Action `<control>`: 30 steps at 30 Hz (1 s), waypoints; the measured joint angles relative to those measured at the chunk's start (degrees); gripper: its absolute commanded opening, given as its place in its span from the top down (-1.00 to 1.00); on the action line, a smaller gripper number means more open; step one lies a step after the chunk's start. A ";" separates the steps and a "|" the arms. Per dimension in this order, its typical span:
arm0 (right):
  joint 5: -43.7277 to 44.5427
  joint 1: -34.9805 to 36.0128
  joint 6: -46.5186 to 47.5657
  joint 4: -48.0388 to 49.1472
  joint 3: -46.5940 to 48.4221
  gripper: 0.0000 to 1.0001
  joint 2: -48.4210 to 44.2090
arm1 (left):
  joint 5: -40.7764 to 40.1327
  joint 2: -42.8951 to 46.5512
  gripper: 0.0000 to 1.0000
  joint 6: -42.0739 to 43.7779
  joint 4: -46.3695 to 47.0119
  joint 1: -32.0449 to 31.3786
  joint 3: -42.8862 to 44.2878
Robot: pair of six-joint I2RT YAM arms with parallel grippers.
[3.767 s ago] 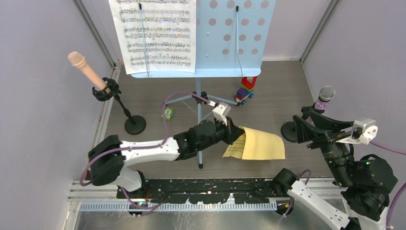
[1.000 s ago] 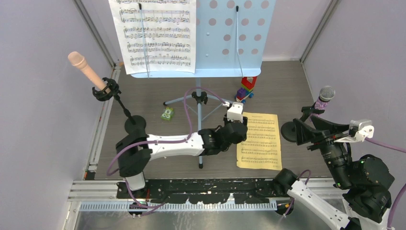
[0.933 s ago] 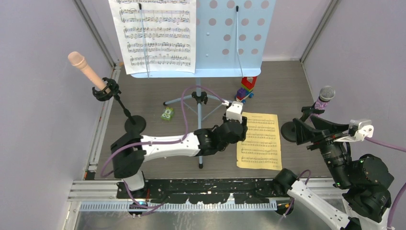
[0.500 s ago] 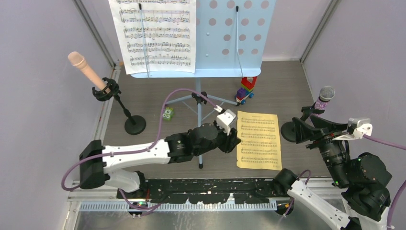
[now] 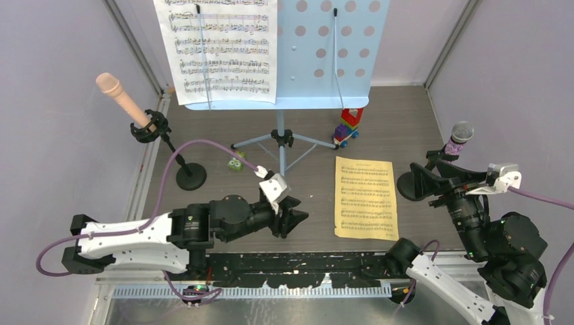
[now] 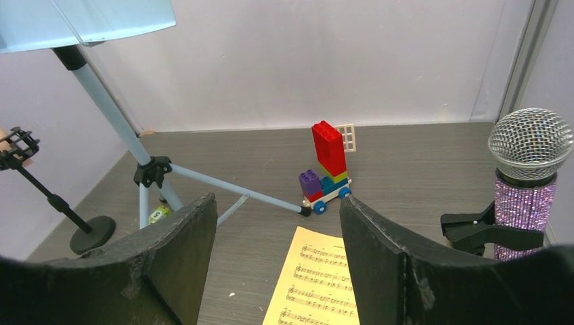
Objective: Pack up the instrument practice props
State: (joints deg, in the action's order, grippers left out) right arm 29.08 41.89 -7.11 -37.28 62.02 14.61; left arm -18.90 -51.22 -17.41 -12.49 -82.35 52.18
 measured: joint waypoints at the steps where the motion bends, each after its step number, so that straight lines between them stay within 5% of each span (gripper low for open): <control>1: -0.04 0.00 -0.02 0.22 -0.28 -0.42 0.22 | -0.59 0.76 0.16 0.17 -0.48 -0.59 0.20; 11: -1.38 0.00 -0.63 0.90 -0.70 -0.43 2.51 | -5.29 -3.48 0.19 6.95 -8.00 -3.04 12.31; 30: -5.77 0.00 -2.08 0.74 2.05 -0.52 9.07 | -6.32 -28.04 0.22 28.02 -22.53 1.44 57.96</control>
State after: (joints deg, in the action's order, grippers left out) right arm 23.31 41.89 -9.19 -36.53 64.07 23.68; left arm -25.21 -79.26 10.61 -35.03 -80.90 110.15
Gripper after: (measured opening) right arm 0.759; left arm 0.396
